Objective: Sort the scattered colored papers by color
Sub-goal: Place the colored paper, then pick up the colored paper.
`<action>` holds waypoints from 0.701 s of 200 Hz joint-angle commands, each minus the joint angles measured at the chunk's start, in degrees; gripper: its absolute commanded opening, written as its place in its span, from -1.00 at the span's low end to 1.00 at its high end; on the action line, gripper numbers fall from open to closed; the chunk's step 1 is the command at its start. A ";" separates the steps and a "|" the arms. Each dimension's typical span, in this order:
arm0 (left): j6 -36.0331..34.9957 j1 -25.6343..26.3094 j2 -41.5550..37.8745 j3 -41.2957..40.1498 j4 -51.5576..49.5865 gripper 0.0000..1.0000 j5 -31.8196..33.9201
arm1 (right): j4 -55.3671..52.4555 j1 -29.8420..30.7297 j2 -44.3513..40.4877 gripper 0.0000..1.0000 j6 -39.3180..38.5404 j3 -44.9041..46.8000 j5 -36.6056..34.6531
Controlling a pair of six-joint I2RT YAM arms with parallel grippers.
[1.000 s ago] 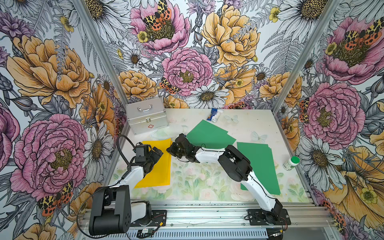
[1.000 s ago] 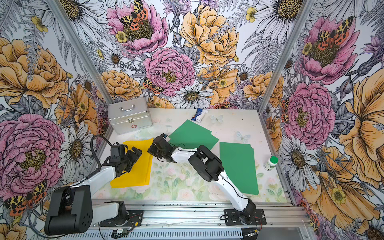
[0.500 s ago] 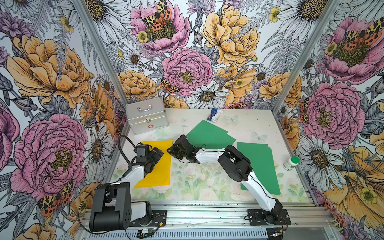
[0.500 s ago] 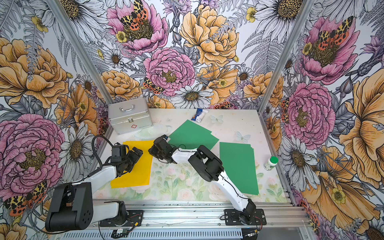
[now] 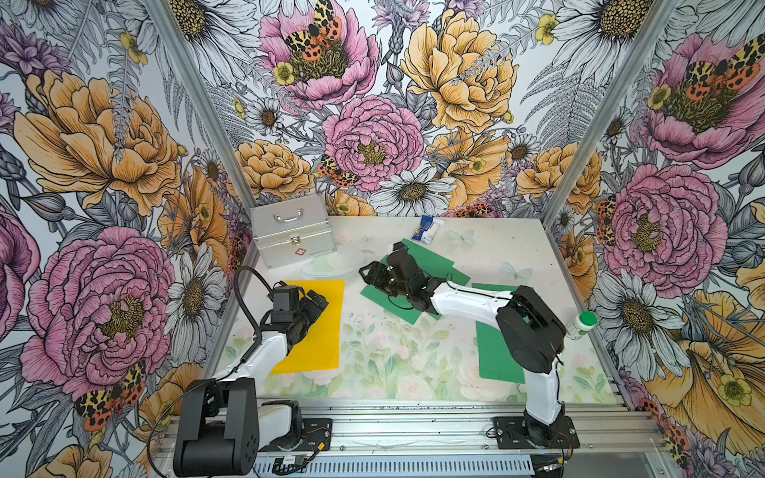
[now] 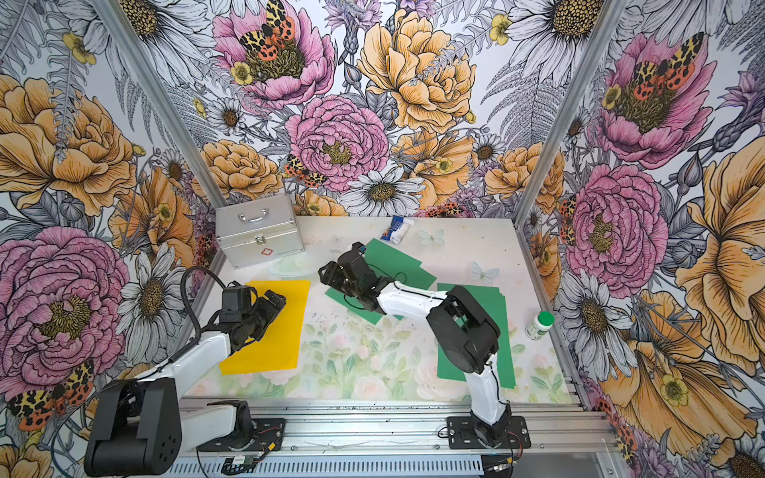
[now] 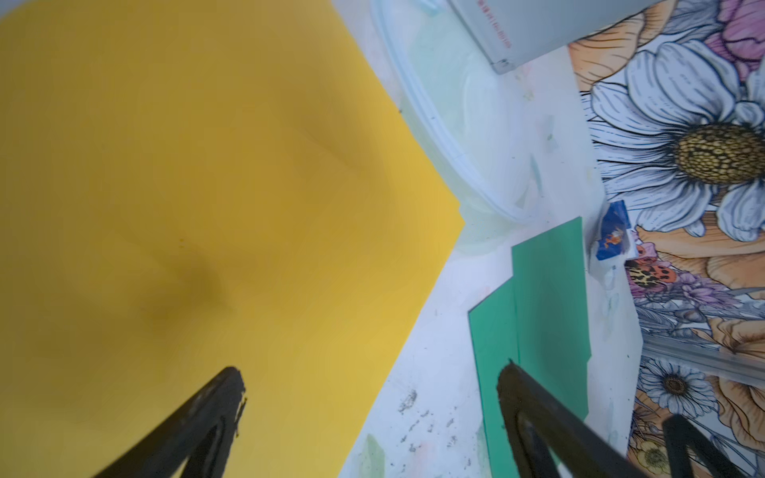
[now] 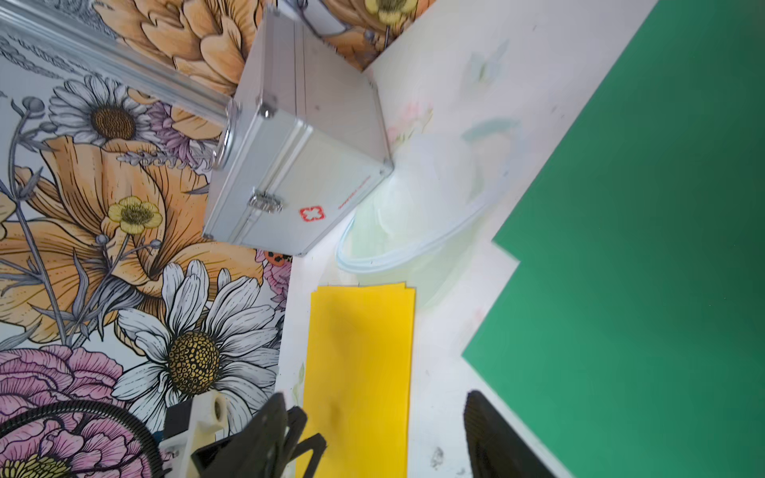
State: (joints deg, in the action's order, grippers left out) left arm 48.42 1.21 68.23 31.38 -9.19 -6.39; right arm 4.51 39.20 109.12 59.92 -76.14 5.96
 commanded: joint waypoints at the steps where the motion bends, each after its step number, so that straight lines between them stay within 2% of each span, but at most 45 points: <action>1: -3.85 1.55 -0.33 4.76 1.79 0.97 -1.42 | -6.93 -8.46 -4.10 0.47 -10.14 5.10 5.60; 31: -5.61 3.82 7.59 9.96 8.72 0.96 -8.92 | -17.45 -19.61 -4.91 0.50 -18.85 4.39 13.48; 56: -6.70 6.92 16.95 16.99 12.27 0.97 -13.99 | -23.58 -26.08 -2.75 0.50 -23.45 1.76 18.26; 97: -8.92 11.39 31.83 30.41 12.33 0.96 -18.03 | -31.48 -32.13 1.41 0.50 -28.96 -3.04 18.18; 115: -9.28 12.61 38.36 35.14 10.54 0.97 -18.22 | -31.92 -34.10 3.21 0.50 -29.61 -3.06 19.72; 140: -10.09 14.02 43.24 39.15 8.78 0.96 -17.00 | -32.24 -35.82 3.47 0.52 -30.85 -1.64 18.31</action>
State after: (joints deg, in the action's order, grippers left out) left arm 40.60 14.26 107.92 67.51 1.32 -22.57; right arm -25.17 4.67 111.61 32.23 -77.95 23.92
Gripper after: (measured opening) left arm 0.982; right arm 0.755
